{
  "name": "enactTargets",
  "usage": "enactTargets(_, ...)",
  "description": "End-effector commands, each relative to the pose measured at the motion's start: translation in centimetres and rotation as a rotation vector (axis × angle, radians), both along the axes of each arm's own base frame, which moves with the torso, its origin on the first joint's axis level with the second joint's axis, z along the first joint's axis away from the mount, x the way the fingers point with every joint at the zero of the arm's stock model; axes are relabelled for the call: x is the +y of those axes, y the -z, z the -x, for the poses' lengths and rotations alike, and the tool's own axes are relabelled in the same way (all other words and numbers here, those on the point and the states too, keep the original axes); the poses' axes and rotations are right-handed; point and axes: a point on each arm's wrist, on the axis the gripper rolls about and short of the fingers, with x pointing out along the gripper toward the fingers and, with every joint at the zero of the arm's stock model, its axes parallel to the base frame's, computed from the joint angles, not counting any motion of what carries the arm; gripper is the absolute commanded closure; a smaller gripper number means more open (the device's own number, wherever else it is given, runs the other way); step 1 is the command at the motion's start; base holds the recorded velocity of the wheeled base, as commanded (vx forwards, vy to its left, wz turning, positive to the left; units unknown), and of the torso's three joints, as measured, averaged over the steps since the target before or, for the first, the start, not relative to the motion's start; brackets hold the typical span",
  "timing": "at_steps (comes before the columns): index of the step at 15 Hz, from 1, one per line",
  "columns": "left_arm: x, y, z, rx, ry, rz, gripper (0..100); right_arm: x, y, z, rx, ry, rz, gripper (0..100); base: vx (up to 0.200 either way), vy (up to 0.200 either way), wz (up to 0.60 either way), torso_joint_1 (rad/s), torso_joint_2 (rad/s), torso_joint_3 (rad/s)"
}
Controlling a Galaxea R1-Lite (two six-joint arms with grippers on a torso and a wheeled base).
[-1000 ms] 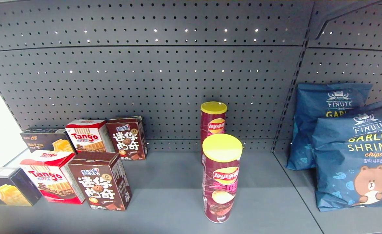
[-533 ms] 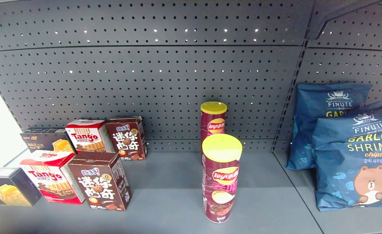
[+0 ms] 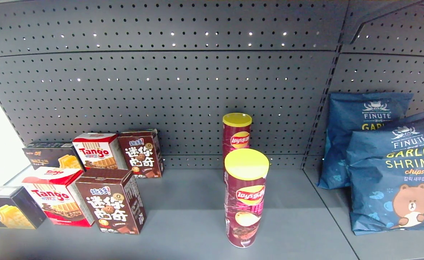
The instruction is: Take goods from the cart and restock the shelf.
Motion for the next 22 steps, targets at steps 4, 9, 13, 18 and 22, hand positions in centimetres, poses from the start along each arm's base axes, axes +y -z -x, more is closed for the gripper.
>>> enactTargets(4,-0.27,0.42,0.27,0.002,0.125,0.004,0,0.00,-0.01,-0.03,0.004,0.001,0.001,0,0.000,0.000,0.00,0.000,0.00,0.000)
enactTargets(9,-0.27,0.42,0.27,0.004,0.125,0.027,0,0.00,-0.01,-0.03,0.004,0.000,0.000,0,0.000,0.000,0.00,0.000,0.00,0.000)
enactTargets(13,-0.26,0.42,0.27,0.004,0.121,0.036,0,0.00,-0.01,-0.03,0.004,0.000,0.001,0,0.000,0.000,0.00,0.000,0.00,0.000)
enactTargets(18,-0.29,0.42,0.27,0.000,0.133,-0.027,0,0.00,-0.01,-0.03,0.004,0.000,0.001,0,0.000,0.000,0.00,0.000,0.00,0.000)
enactTargets(22,-0.24,0.42,0.27,0.003,0.112,0.014,0,0.11,0.14,0.55,-0.071,0.063,-0.006,0,0.000,0.000,0.00,0.000,0.00,0.000)
